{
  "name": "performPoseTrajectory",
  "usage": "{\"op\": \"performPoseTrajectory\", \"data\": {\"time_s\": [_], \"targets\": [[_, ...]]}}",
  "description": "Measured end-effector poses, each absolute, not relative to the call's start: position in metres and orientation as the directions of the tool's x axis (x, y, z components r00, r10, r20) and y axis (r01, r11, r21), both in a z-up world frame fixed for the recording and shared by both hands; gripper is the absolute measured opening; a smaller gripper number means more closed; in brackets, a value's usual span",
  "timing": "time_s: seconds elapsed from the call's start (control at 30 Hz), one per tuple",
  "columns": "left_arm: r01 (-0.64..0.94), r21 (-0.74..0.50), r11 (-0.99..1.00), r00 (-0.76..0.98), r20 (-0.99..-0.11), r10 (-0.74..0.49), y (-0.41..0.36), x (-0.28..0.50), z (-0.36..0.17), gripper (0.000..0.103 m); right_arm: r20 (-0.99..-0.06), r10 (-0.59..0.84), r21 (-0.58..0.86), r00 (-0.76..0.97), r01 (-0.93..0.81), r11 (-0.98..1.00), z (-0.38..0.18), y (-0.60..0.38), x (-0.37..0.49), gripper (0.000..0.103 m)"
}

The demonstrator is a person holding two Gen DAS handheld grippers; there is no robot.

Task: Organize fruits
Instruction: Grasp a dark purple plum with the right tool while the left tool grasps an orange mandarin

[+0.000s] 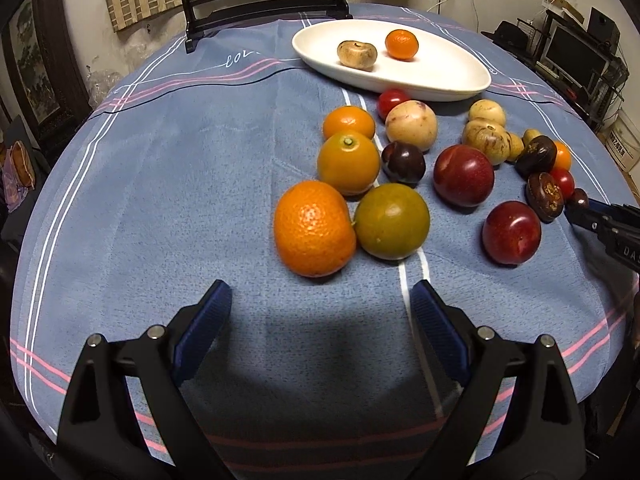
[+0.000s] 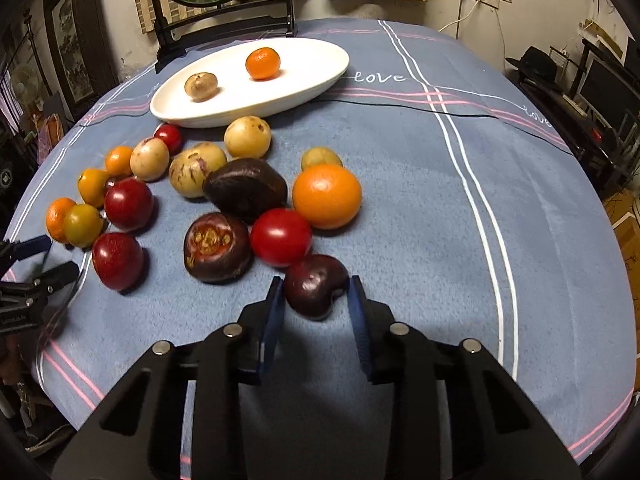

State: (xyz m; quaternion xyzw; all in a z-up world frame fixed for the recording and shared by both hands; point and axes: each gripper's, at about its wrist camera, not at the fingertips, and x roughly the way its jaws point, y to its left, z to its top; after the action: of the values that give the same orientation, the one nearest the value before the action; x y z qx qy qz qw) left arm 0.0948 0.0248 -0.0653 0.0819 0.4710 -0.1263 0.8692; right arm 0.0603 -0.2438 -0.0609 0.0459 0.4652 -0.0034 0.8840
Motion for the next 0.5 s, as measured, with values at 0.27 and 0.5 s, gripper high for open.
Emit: {"op": "performPoseTrajectory", "data": {"time_s": [0.27,0.5], "targets": [[0.275,0.026,0.961,0.529,-0.839,-0.128,0.033,0.099,-0.065,0.093,-0.803,0.083,0.134,0.59,0.043,0.99,-0.054,-0.246,0.049,0.032],[0.276,0.032,0.961,0.544,-0.829,-0.129,0.032,0.102,-0.064,0.093,-0.791,0.108,0.135,0.602,0.001,0.991,-0.043,-0.241,0.037,0.032]]}}
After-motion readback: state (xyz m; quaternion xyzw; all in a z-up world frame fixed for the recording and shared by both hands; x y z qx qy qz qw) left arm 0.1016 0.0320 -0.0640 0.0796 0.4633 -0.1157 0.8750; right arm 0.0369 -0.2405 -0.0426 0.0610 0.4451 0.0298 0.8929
